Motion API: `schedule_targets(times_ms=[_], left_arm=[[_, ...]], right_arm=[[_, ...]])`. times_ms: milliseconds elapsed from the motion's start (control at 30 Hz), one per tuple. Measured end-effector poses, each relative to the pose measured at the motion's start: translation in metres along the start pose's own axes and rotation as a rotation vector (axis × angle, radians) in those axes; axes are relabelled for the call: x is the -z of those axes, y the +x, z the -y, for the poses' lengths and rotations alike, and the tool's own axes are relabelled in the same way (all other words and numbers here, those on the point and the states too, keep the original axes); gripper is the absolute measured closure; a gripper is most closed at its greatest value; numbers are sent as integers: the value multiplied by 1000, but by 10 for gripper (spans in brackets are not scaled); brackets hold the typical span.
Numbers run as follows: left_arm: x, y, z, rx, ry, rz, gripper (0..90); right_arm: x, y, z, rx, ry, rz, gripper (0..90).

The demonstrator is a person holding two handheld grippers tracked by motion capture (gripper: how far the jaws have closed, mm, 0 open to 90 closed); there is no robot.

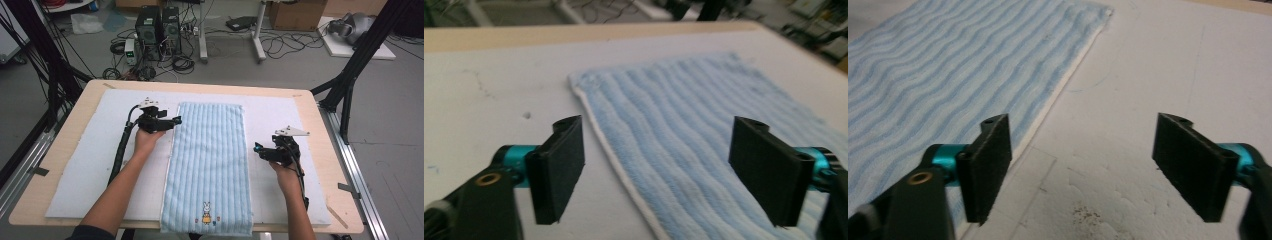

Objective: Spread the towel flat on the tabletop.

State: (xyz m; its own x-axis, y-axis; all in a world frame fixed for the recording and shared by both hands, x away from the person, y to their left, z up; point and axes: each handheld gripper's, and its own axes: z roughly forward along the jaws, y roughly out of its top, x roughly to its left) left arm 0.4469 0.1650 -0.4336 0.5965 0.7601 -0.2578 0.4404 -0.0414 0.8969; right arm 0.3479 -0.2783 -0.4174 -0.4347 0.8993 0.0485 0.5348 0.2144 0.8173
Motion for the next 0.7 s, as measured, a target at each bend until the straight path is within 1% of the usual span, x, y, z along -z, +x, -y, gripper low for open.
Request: schedule_targets(times_ms=[33,67,100,133,200,267,300,367,433,500,533,567,633,667,700], left_arm=[[4,-1,0,-1,-13,21,181],[8,-1,0,0,-29,36,177],[14,-3,0,-3,-52,55,177],[19,-4,1,-5,-69,69,177],[26,-9,3,-15,-73,87,177],[32,-16,6,-52,-70,99,178],[36,-20,8,-74,-72,121,182],[43,-22,10,-101,-89,133,188],[49,-22,10,-112,-109,155,187],[55,-22,11,-114,-121,168,174],[58,-22,12,-106,-128,178,174],[61,-22,12,-105,-128,180,174],[66,-23,14,-121,-120,160,175],[68,-23,16,-104,-104,160,178],[69,-22,17,-78,-85,172,178]], right_arm=[[1,-1,0,-10,-8,-4,178],[2,-3,1,-12,-17,-16,118],[2,-4,2,-11,-26,-17,101],[4,-5,2,-9,-38,-9,101],[6,-8,3,-10,-49,12,101],[7,-10,3,-22,-53,27,101],[8,-11,3,-25,-57,34,101],[9,-11,3,-33,-63,44,101],[11,-10,2,-28,-63,36,102],[13,-8,2,-6,-58,23,101],[14,-7,2,7,-57,16,101],[15,-6,2,11,-58,-3,101],[18,-2,1,21,-69,-21,101],[19,0,1,31,-74,-28,101],[20,1,1,38,-82,-25,101]])
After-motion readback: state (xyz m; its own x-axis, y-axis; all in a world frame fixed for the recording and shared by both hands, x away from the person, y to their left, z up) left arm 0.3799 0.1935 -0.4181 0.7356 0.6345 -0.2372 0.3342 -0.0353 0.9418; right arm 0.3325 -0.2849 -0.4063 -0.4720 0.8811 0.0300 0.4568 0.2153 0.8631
